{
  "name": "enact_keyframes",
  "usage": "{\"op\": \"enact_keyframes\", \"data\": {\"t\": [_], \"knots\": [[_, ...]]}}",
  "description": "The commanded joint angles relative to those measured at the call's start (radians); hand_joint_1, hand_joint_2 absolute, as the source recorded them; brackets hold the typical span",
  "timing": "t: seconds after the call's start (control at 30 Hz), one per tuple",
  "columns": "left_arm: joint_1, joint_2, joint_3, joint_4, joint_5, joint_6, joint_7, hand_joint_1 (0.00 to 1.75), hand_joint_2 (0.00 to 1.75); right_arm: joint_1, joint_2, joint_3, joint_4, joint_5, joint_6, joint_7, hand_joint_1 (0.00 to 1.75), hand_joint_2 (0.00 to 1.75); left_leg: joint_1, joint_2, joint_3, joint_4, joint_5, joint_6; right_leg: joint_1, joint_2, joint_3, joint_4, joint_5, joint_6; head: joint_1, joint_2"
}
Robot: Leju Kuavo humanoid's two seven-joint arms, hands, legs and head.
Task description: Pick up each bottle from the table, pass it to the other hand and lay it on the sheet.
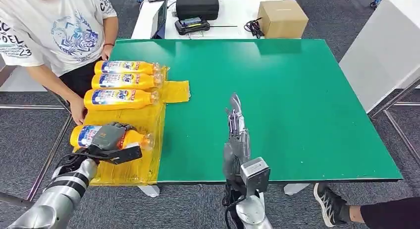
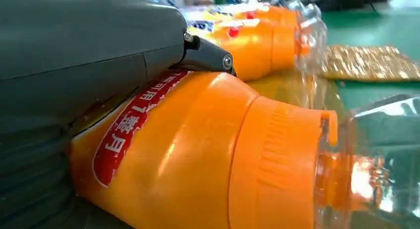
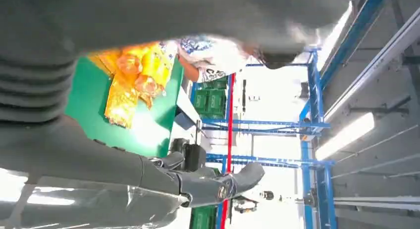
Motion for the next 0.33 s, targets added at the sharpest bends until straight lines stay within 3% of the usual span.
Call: {"op": "enact_keyframes", "data": {"t": [0.03,0.17,0.2,0.23,0.27,0.3,0.33], "knots": [[0.024,0.058,-0.097,0.111,0.020,-0.060,-0.009,1.75,1.75,-0.049,-0.007,-0.009,0.094,-0.009,0.007,-0.002,0.00,1.75,0.001,0.006,0.005,-0.002,0.000,-0.002,0.002,0.005,0.003,-0.002,0.002,-0.003,0.000,0.000],[0.028,0.066,-0.104,0.105,0.046,-0.097,-0.016,1.75,1.75,-0.052,-0.006,-0.009,0.099,-0.012,0.010,-0.002,0.00,1.75,0.001,0.004,0.006,-0.002,0.000,-0.002,0.001,0.004,0.004,-0.001,0.001,-0.002,0.000,0.000],[0.027,0.076,-0.119,0.104,0.062,-0.126,-0.011,1.75,1.75,-0.054,-0.005,-0.011,0.103,-0.023,0.021,0.000,0.00,0.00,0.000,0.004,0.006,-0.002,0.000,-0.002,0.000,0.003,0.003,-0.001,0.001,-0.002,0.000,0.000],[0.032,0.081,-0.114,0.103,0.089,-0.151,-0.016,1.75,1.75,-0.055,-0.002,-0.012,0.110,-0.025,0.021,0.002,0.00,0.00,0.002,0.006,0.007,-0.002,0.000,-0.003,0.002,0.005,0.004,-0.002,0.001,-0.003,0.000,0.000],[0.038,0.091,-0.122,0.099,0.109,-0.182,-0.018,1.03,1.75,-0.056,-0.001,-0.011,0.114,-0.028,0.024,0.003,0.00,0.00,0.001,0.005,0.007,-0.002,0.000,-0.003,0.001,0.005,0.004,-0.001,0.001,-0.002,0.000,0.000],[0.046,0.100,-0.132,0.096,0.126,-0.208,-0.022,0.17,1.75,-0.059,-0.001,-0.011,0.122,-0.029,0.026,0.003,0.00,0.00,0.002,0.006,0.007,-0.003,0.000,-0.004,0.002,0.006,0.004,-0.002,0.002,-0.003,0.000,0.000],[0.060,0.107,-0.130,0.091,0.158,-0.236,-0.038,0.10,1.75,-0.061,0.001,-0.012,0.129,-0.035,0.031,0.004,0.00,0.00,0.001,0.006,0.008,-0.003,0.000,-0.004,0.001,0.006,0.005,-0.001,0.001,-0.002,0.000,0.000]]}}
